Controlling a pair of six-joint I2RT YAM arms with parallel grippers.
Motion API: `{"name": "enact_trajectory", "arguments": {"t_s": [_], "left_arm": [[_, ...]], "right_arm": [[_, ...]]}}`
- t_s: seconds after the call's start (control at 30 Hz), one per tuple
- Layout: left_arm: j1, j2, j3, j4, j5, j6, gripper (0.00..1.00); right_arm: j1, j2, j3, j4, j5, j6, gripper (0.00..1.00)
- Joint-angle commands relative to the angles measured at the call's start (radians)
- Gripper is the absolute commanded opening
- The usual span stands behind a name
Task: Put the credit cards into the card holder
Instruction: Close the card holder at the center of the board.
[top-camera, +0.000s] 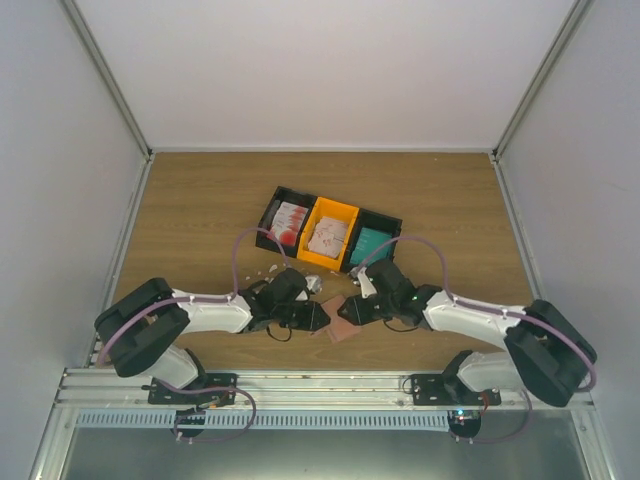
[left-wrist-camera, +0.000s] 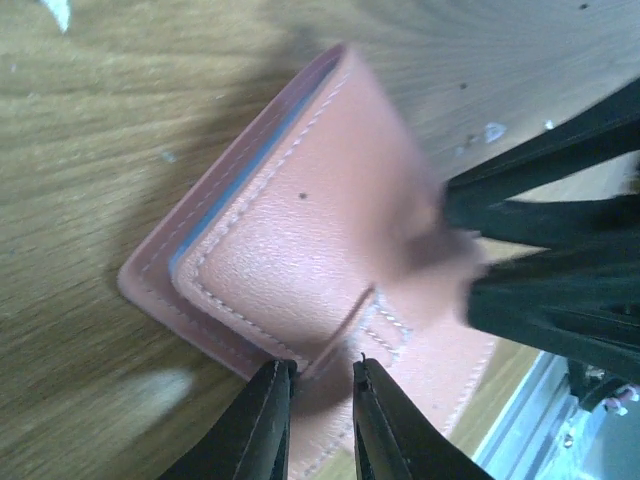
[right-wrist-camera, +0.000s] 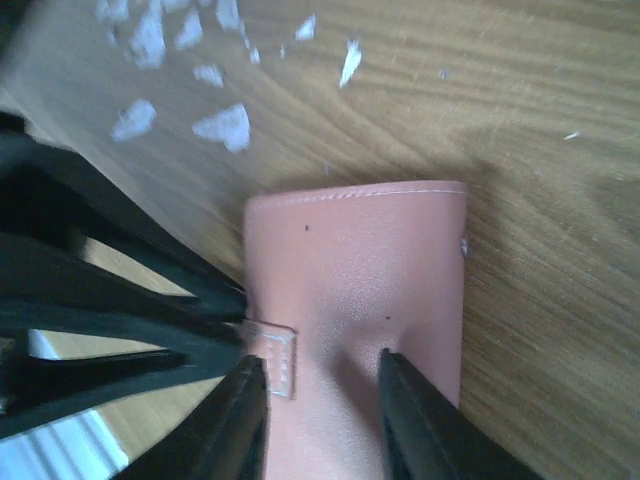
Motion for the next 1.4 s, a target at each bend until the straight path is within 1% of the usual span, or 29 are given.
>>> {"name": "enact_trajectory", "arguments": {"t_s": [0.0, 0.07, 0.13, 0.23, 0.47, 0.57, 0.67, 0.9, 1.03, 1.07, 1.13, 1.27, 1.37], "left_arm": [[0.003, 0.036, 0.015, 0.000, -0.028, 0.004, 0.20], [0.003, 0.035, 0.001, -0.019, -0.047, -0.002, 0.18], [0.003, 0.030, -0.020, -0.030, -0.062, -0.002, 0.15], [0.002, 0.030, -0.053, -0.032, -0.075, -0.005, 0.13], [0.002, 0.059, -0.078, -0.018, -0.076, -0.010, 0.11], [0.002, 0.064, -0.075, -0.018, -0.077, -0.009, 0.11], [0.002, 0.053, -0.074, -0.026, -0.081, -0.006, 0.10], [0.002, -0.091, -0.081, 0.018, -0.064, 0.030, 0.10], [0.004, -0.153, -0.101, 0.149, 0.012, 0.011, 0.11], [0.003, -0.154, -0.101, 0.172, 0.021, -0.001, 0.12], [0.004, -0.140, -0.090, 0.173, 0.003, -0.015, 0.21], [0.005, -0.085, -0.055, 0.108, -0.079, -0.042, 0.36], [0.005, -0.037, -0.052, 0.091, -0.114, -0.065, 0.44]], "right_arm": [[-0.005, -0.106, -0.013, -0.017, 0.058, 0.040, 0.36], [-0.023, -0.146, -0.024, -0.036, 0.099, 0.065, 0.45], [-0.044, -0.170, -0.039, -0.053, 0.129, 0.076, 0.51], [-0.073, -0.167, -0.065, -0.050, 0.097, 0.073, 0.55], [-0.090, -0.070, -0.089, 0.068, -0.075, 0.026, 0.56], [-0.101, -0.004, -0.088, 0.105, -0.112, 0.012, 0.55], [-0.107, 0.020, -0.093, 0.125, -0.133, 0.013, 0.54], [-0.117, 0.010, -0.105, 0.138, -0.129, 0.017, 0.52], [-0.119, 0.013, -0.110, 0.142, -0.130, 0.018, 0.52], [-0.119, 0.015, -0.112, 0.144, -0.132, 0.018, 0.52], [-0.118, 0.015, -0.114, 0.147, -0.132, 0.018, 0.52], [-0.119, 0.013, -0.117, 0.151, -0.137, 0.018, 0.52], [-0.119, 0.013, -0.122, 0.159, -0.155, 0.015, 0.52]]}}
